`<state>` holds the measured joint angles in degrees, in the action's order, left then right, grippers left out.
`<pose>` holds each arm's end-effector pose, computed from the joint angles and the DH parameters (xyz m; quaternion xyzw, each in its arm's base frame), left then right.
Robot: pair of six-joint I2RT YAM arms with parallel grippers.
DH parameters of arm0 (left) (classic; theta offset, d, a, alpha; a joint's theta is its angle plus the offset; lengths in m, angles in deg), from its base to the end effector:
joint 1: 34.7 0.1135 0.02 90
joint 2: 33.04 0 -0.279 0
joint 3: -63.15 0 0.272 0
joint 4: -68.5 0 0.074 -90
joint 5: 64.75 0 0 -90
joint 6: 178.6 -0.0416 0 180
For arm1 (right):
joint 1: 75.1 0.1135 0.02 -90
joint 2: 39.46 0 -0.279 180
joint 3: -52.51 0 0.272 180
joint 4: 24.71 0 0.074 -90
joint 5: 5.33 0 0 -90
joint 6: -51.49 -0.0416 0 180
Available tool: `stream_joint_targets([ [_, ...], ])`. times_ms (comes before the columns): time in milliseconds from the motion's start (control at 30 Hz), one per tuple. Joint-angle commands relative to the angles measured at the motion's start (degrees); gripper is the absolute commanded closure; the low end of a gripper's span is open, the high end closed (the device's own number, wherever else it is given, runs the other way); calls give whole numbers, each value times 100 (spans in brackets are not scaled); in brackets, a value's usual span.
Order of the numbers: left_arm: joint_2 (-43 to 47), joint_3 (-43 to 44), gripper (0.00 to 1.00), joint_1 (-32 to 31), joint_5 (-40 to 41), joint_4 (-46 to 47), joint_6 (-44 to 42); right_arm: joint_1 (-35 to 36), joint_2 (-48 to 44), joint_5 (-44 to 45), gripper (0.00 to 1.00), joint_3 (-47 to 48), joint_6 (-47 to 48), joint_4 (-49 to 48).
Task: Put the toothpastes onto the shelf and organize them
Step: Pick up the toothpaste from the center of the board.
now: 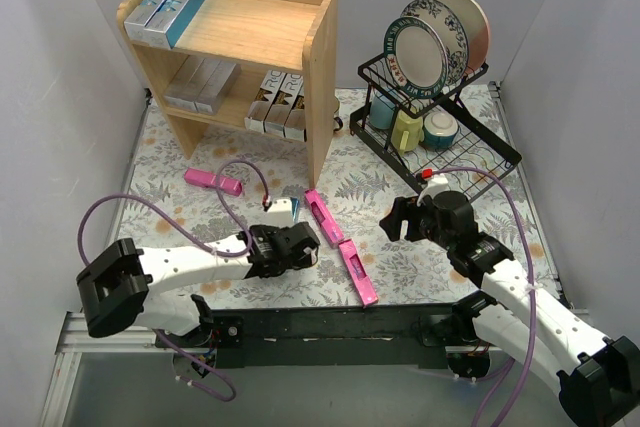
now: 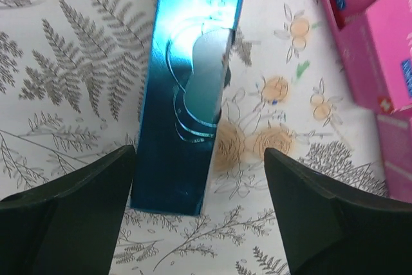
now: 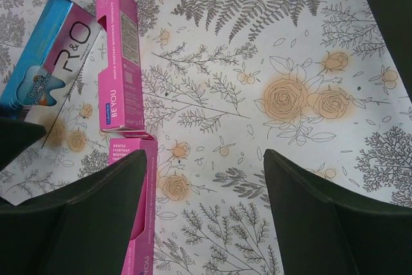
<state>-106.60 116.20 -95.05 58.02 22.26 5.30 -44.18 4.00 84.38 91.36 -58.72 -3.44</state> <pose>0.1377 -0.1964 0.1857 -0.3256 0.8833 -0.1269 0.3124 0.1651 0.0992 0.2331 -0.0804 0.8437 0.2310 0.4779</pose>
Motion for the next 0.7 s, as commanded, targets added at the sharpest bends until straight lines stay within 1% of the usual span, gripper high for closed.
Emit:
stream_joint_targets([
  [0, -404, 249, 19, -424, 308, -763, 795, 11, -22, -137, 18, -44, -45, -273],
  [100, -782, 301, 22, -494, 544, -939, 1023, 11, -66, -146, 19, -123, -27, -335],
  [267, -1046, 354, 33, -530, 730, -931, 1173, 2, -136, -225, 19, -203, -18, -458],
  [333, -1064, 319, 35, -530, 695, -869, 1174, 11, -154, -225, 19, -246, 8, -493],
  [367, -1064, 319, 39, -530, 687, -869, 1191, 11, -171, -225, 19, -255, 8, -519],
  [467, -1029, 380, 46, -573, 590, -948, 1182, 11, -171, -278, 19, -282, -1, -581],
  [667, -801, 846, 51, -749, 344, -1334, 1209, 11, -93, -638, 19, -273, -159, -801],
])
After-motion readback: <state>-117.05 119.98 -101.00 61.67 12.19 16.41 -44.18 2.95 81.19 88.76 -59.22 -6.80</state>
